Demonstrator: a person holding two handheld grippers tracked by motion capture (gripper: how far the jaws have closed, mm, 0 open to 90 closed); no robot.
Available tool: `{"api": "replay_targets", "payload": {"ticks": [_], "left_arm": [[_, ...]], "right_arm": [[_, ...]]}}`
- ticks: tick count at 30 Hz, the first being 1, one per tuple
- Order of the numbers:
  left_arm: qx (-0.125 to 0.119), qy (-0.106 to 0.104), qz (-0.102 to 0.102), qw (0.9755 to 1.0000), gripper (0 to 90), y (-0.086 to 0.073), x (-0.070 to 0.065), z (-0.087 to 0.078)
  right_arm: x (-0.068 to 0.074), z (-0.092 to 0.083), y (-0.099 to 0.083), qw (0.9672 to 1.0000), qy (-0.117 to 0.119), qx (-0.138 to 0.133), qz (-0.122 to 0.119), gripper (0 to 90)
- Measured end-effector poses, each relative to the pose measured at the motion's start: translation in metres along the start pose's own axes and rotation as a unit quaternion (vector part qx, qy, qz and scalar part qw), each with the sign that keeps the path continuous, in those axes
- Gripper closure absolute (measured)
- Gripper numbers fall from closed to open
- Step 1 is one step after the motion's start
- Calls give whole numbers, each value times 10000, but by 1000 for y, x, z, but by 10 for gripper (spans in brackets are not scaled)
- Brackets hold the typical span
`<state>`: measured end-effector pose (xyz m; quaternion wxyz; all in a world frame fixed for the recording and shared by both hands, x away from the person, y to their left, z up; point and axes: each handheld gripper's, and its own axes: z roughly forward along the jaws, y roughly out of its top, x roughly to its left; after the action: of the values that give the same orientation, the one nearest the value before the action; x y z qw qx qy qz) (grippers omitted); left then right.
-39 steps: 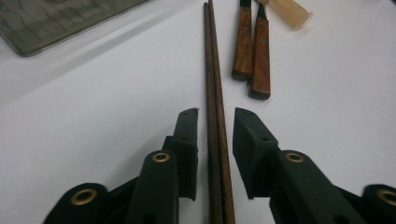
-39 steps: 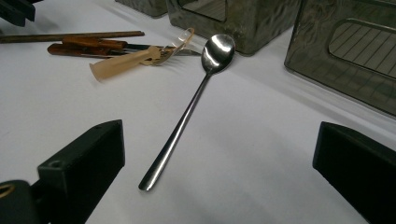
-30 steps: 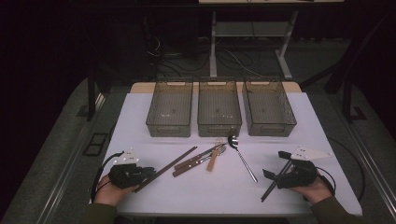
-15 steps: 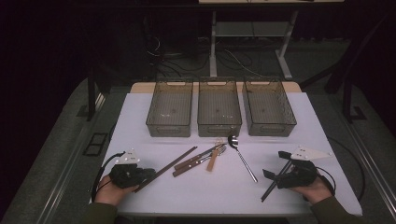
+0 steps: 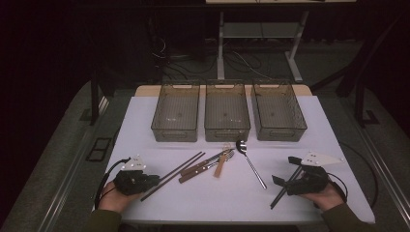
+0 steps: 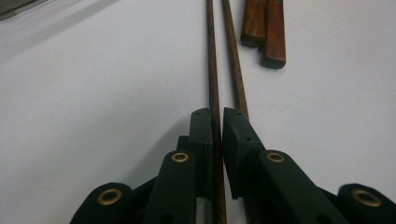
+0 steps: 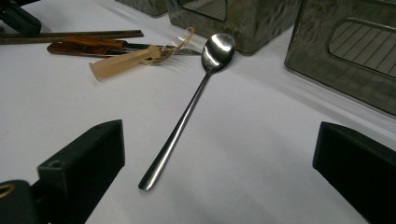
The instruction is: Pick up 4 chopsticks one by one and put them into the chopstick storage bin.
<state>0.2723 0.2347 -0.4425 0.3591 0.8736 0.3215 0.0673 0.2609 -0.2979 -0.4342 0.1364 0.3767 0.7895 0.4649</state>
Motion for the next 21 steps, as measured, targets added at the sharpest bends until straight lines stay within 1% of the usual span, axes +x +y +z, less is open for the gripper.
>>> {"api": "replay_targets", "payload": {"ticks": [2,3,4,5,6,7,8,11,16,19,21], "left_arm": [[-8,34,22,10000,816,0,0,0],[10,44,69,10000,816,0,0,0],[-36,50,35,10000,815,0,-1,1],[16,48,136,9999,815,0,0,1],[21,57,153,9999,814,0,0,1],[0,70,132,9999,813,-1,-2,1],[4,88,166,9998,814,-1,-2,1],[-6,94,152,9998,817,-1,-2,1],[52,153,233,9996,842,0,-3,1],[56,155,244,9996,847,0,-3,1],[20,142,187,9997,847,0,-3,1]], "right_arm": [[0,0,0,10000,0,3,4,24],[0,0,0,10000,-1,3,1,24],[0,0,0,10000,-1,3,5,24],[0,0,0,10000,-3,6,0,24],[0,0,0,10000,-4,5,0,24],[0,0,0,10000,-3,6,-1,24],[0,0,0,10000,-4,8,-2,24],[0,0,0,10000,-4,7,-3,24],[0,0,0,10000,-2,-5,-8,24],[0,0,0,10000,0,-7,-8,24],[0,0,0,10000,1,-3,-13,24]]}}
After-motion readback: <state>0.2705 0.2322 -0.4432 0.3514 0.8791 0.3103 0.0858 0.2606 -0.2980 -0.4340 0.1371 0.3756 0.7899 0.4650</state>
